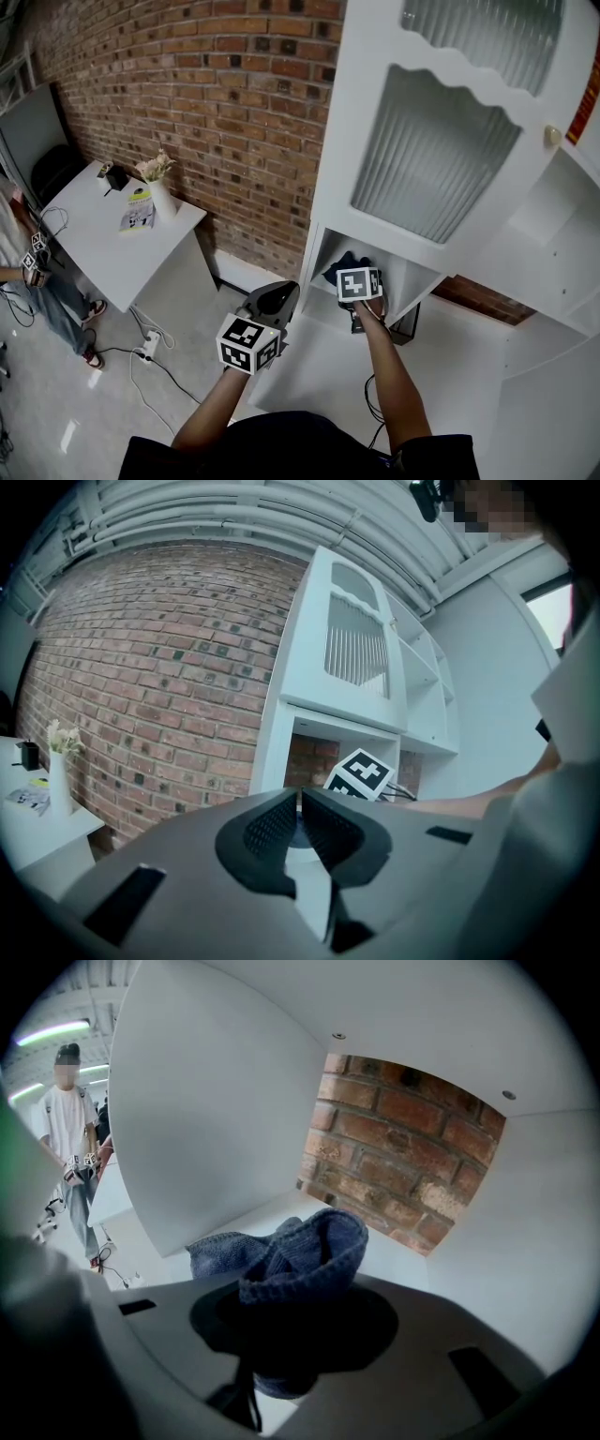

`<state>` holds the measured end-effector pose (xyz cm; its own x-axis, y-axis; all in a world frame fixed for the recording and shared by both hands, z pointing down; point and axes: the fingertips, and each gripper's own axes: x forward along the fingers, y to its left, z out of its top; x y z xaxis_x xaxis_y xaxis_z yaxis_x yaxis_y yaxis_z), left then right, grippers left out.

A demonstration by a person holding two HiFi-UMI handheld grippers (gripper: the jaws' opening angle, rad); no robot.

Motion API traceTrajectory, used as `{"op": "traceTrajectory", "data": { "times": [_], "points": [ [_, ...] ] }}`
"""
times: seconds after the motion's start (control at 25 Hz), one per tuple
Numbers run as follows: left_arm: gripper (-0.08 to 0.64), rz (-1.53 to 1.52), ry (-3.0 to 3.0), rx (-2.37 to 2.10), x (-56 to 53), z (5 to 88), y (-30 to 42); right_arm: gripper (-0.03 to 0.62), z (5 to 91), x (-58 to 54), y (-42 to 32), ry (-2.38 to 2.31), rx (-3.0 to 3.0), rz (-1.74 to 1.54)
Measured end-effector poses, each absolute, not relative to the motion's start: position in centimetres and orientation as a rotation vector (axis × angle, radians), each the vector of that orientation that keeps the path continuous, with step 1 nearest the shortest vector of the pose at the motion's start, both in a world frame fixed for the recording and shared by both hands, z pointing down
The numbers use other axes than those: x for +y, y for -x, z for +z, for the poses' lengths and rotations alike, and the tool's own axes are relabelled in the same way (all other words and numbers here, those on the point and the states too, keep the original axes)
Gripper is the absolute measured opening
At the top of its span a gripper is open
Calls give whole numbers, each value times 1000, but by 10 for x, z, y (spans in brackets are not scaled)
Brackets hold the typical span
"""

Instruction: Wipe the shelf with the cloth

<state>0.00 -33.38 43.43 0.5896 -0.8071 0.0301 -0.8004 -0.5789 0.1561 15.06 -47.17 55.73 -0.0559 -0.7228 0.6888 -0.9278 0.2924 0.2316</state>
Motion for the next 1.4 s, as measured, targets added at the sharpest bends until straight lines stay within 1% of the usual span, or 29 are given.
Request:
{"op": "traceTrajectory", "data": {
  "times": [1.2, 1.4],
  "points": [
    [31, -61, -2598, -1501, -327, 429, 41, 144, 557, -486, -89, -1384, -1891, 268],
    [31, -65, -2602, -1501, -324, 427, 39, 143, 557, -486, -88, -1378, -1904, 275]
  ]
}}
